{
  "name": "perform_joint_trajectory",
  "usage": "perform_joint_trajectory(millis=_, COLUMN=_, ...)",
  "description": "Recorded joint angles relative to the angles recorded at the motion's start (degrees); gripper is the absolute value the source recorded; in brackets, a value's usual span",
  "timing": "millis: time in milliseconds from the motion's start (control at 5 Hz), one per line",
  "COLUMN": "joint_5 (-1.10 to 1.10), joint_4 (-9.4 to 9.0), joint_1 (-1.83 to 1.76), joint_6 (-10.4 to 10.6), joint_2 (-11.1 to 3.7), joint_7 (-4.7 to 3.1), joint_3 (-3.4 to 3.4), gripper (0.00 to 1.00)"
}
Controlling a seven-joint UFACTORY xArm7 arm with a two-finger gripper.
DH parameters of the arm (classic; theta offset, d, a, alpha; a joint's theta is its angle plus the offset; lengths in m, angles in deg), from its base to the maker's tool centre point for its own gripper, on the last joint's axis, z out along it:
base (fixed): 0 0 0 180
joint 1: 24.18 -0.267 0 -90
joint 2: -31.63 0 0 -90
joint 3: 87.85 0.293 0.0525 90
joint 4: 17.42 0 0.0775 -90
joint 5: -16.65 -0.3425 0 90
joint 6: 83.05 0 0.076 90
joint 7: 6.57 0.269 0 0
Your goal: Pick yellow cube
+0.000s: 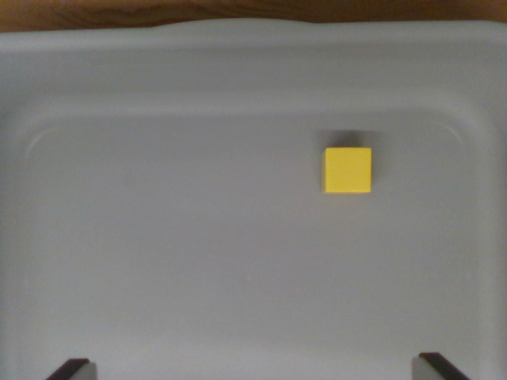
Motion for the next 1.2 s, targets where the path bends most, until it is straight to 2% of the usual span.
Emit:
perform_joint_trajectory(millis=200, joint_5=0.00, joint_4=0.00, joint_1=0.00, joint_6=0.0, joint_2=0.00, joint_7=0.00, joint_3=0.00, gripper=0.00)
perform_joint_trajectory(millis=400, joint_5=-0.07, joint_4=-0.31, joint_1=0.16, joint_6=1.1, joint_2=-0.92, joint_7=-0.37, joint_3=-0.05, gripper=0.00)
perform_joint_trajectory(millis=600, joint_5=-0.07, joint_4=-0.31, joint_1=0.16, joint_6=1.1, joint_2=-0.92, joint_7=-0.37, joint_3=-0.05, gripper=0.00)
perform_joint_trajectory(millis=800, joint_5=-0.18, joint_4=-0.73, joint_1=0.38, joint_6=2.5, joint_2=-2.18, joint_7=-0.88, joint_3=-0.12, gripper=0.00)
perform_joint_trajectory(millis=1000, joint_5=-0.18, joint_4=-0.73, joint_1=0.38, joint_6=2.5, joint_2=-2.18, joint_7=-0.88, joint_3=-0.12, gripper=0.00)
perform_joint_trajectory(millis=1200, joint_5=-0.30, joint_4=-1.24, joint_1=0.64, joint_6=4.3, joint_2=-3.70, joint_7=-1.50, joint_3=-0.21, gripper=0.00)
